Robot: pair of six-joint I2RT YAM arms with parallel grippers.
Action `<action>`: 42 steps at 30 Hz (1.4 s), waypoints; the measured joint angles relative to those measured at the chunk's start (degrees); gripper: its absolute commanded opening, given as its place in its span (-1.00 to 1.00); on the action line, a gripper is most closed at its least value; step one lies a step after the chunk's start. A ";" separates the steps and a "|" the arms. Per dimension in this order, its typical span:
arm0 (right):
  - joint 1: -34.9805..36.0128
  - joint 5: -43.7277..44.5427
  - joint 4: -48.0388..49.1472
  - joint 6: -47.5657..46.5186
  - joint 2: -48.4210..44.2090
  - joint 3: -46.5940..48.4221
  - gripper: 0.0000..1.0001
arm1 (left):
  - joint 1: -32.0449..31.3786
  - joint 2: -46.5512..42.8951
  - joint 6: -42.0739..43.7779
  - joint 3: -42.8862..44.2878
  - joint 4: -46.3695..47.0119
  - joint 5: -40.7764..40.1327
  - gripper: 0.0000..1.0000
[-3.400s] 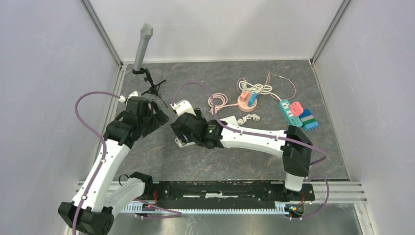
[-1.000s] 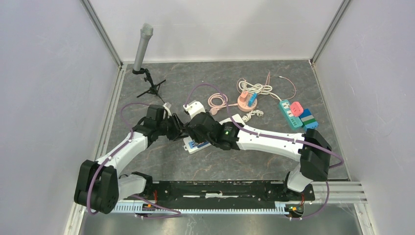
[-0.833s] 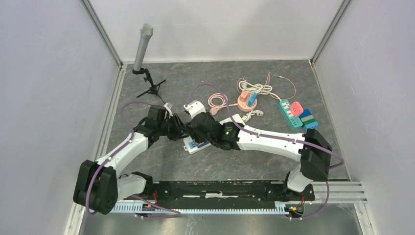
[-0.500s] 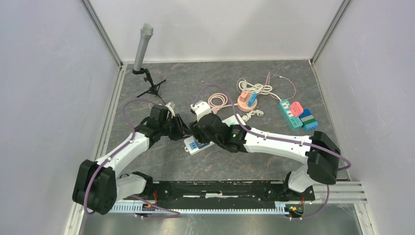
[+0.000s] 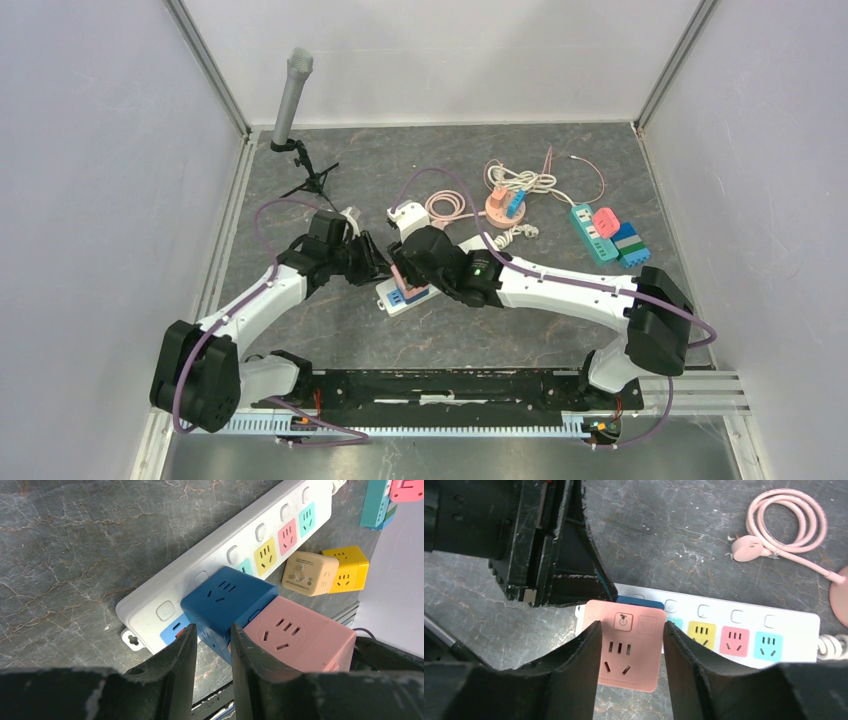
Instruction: Pull the plug off the socket
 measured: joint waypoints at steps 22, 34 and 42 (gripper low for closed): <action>0.68 -0.68 -7.76 2.89 4.44 2.03 -0.70 | -0.50 0.48 0.17 0.39 -0.61 0.02 -0.23; -0.44 -2.86 -4.02 2.80 2.36 -0.96 -1.00 | -0.85 0.44 0.22 0.48 -1.07 -0.74 -0.22; -2.60 -7.93 0.85 1.77 -0.02 -4.66 -1.00 | -1.33 0.44 0.22 0.92 -1.75 -1.33 -0.23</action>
